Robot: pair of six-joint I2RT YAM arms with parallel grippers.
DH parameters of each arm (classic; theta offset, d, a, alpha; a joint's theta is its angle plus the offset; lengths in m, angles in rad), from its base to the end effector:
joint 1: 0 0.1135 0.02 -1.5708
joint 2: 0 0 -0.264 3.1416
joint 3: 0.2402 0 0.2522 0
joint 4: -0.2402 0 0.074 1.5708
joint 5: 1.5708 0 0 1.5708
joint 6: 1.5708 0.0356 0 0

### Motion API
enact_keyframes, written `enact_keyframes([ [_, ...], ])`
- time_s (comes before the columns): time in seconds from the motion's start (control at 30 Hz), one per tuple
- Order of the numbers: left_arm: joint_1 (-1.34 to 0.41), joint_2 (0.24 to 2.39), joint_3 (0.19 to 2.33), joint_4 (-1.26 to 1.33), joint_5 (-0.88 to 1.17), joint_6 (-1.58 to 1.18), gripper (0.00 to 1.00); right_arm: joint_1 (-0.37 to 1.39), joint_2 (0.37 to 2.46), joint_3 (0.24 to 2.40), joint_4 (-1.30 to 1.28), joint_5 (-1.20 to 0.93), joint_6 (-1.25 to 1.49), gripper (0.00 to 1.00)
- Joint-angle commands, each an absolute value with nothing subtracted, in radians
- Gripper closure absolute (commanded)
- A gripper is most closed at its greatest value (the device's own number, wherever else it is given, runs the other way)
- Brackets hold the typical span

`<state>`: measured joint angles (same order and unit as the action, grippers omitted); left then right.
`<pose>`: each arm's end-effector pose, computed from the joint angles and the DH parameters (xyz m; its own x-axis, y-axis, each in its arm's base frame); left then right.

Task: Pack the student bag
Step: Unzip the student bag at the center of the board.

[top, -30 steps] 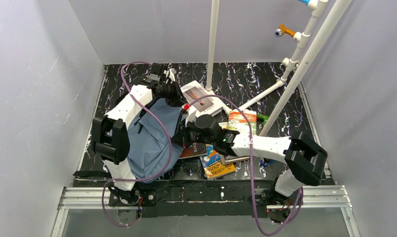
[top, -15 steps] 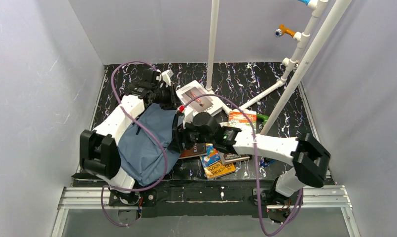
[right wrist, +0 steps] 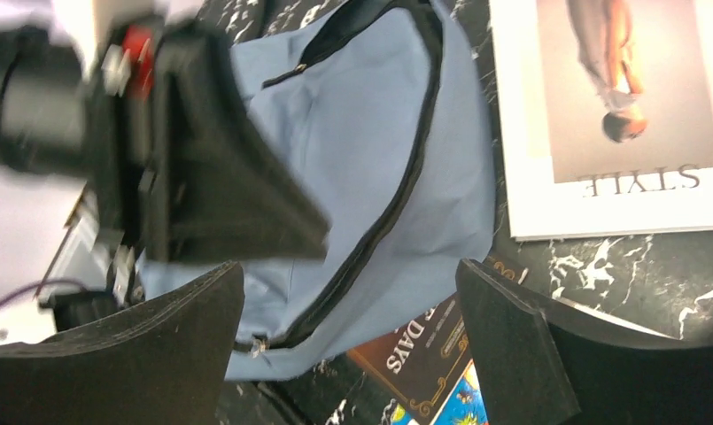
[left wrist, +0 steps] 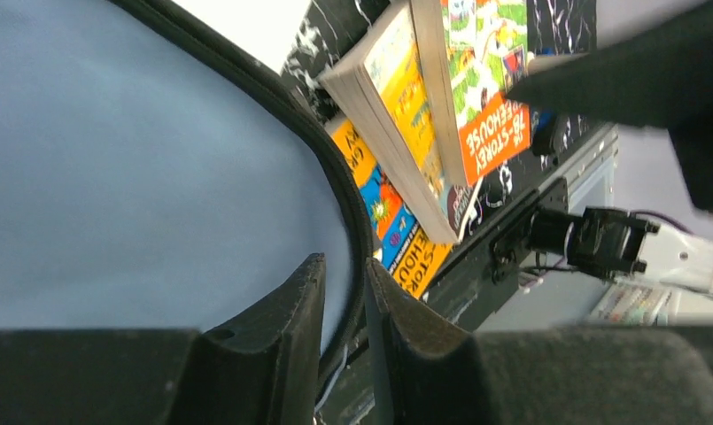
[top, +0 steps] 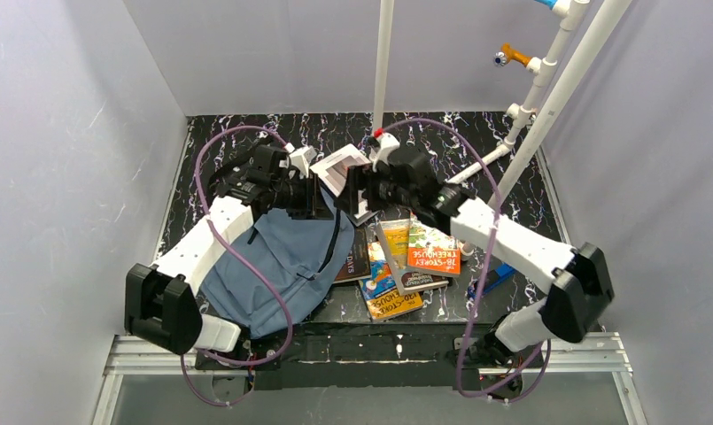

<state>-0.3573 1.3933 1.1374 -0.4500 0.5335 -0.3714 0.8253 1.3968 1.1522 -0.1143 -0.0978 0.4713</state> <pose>0.2796 -0.1237 0.3015 -0.8072 -0.0322 -0.5894 0.3979 0.7079 -0.5836 0.2206 0.2441 0.3340 -0.5725 0.0461 -0.8186 -0.5986 0.6588 0.4557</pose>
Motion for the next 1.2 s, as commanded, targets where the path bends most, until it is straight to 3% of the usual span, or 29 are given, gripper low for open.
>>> enact_keyframes([
  [0.0, -0.389, 1.281, 1.085, -0.459, 0.558, -0.398, 0.77, 0.813, 1.547, 1.383, -0.292, -0.056, 0.500, 0.03],
  [0.17, -0.391, 1.135, 1.006, -0.473, 0.455, -0.468, 0.77, 0.812, 1.654, 1.487, -0.381, -0.004, 0.468, 0.02],
  [0.23, -0.390, 1.062, 0.979, -0.487, 0.379, -0.497, 0.66, 0.811, 1.669, 1.491, -0.379, -0.004, 0.466, 0.02],
  [0.3, -0.390, 0.994, 0.954, -0.493, 0.323, -0.535, 0.48, 0.807, 1.684, 1.495, -0.378, -0.011, 0.476, 0.04],
  [0.37, -0.390, 0.939, 0.943, -0.507, 0.264, -0.583, 0.34, 0.806, 1.705, 1.497, -0.368, -0.065, 0.479, 0.13],
  [0.5, -0.390, 0.902, 0.964, -0.577, 0.159, -0.699, 0.19, 0.807, 1.731, 1.447, -0.285, -0.170, 0.513, 0.25],
  [0.6, -0.390, 0.931, 0.994, -0.623, 0.113, -0.781, 0.15, 0.809, 1.744, 1.424, -0.233, -0.208, 0.521, 0.41],
  [0.73, -0.389, 0.980, 1.015, -0.642, 0.069, -0.913, 0.17, 0.813, 1.746, 1.389, -0.147, -0.301, 0.509, 0.76],
  [0.8, -0.388, 1.001, 1.016, -0.627, 0.065, -0.980, 0.17, 0.813, 1.741, 1.367, -0.113, -0.346, 0.504, 0.98],
  [0.97, -0.383, 1.082, 1.060, -0.628, 0.065, -1.124, 0.20, 0.830, 1.656, 1.265, 0.015, -0.403, 0.482, 0.99],
  [1.17, -0.379, 1.193, 1.137, -0.594, 0.082, -1.081, 0.21, 0.863, 1.535, 1.145, 0.186, -0.499, 0.468, 0.99],
])
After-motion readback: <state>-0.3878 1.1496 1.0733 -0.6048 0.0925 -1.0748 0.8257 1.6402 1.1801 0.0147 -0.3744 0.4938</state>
